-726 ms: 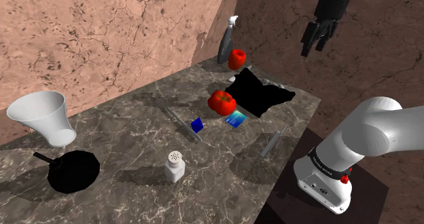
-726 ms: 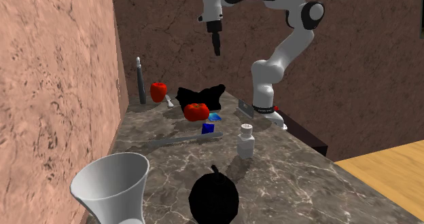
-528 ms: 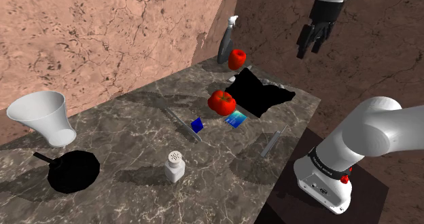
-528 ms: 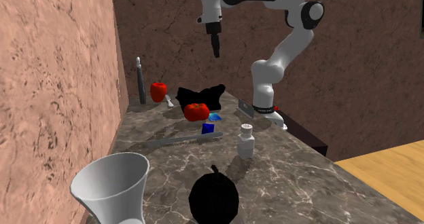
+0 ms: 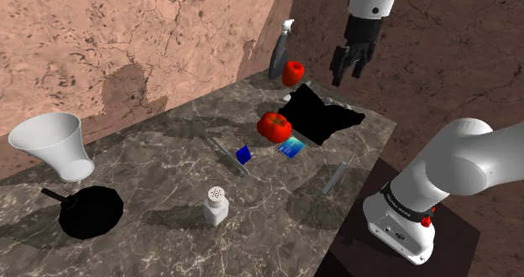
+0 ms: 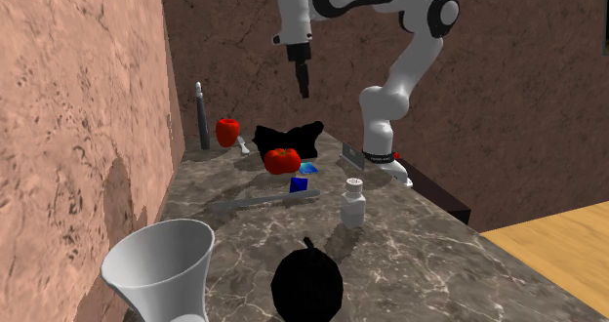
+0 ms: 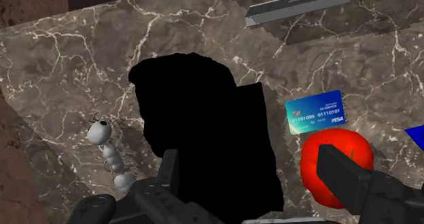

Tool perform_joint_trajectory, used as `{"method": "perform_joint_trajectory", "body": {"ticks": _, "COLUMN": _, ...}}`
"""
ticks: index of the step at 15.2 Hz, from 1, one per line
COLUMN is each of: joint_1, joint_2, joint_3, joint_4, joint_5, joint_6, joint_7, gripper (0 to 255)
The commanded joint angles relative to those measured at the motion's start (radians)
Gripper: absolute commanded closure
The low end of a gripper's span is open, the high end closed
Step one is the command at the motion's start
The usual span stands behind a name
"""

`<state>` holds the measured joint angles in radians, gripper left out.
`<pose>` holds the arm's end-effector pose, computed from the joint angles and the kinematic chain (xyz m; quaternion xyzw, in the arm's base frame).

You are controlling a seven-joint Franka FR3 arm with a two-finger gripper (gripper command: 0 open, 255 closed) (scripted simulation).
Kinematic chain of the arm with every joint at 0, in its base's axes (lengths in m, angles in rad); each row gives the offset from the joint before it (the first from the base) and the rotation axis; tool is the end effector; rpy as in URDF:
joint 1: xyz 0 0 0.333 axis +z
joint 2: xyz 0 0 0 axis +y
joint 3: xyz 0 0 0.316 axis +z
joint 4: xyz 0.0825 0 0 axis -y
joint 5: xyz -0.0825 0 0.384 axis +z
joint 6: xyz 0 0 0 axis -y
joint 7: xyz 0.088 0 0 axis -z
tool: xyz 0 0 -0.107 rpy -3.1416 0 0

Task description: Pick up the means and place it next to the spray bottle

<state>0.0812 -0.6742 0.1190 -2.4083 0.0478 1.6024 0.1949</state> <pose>0.3249 0.0772 0.5308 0.9975 -0.0151 -0.0638 0.0254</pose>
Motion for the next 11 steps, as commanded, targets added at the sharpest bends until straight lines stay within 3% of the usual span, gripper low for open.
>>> {"method": "perform_joint_trajectory", "body": {"ticks": 1, "joint_1": 0.016, "joint_2": 0.049, "joint_3": 0.035, "joint_4": 0.008, "joint_5": 0.023, "joint_6": 0.042, "joint_7": 0.033, "gripper": 0}}
{"method": "perform_joint_trajectory", "body": {"ticks": 11, "joint_1": 0.076, "joint_2": 0.325, "joint_3": 0.201, "joint_4": 0.106, "joint_5": 0.077, "joint_6": 0.225, "joint_7": 0.192, "gripper": 0}}
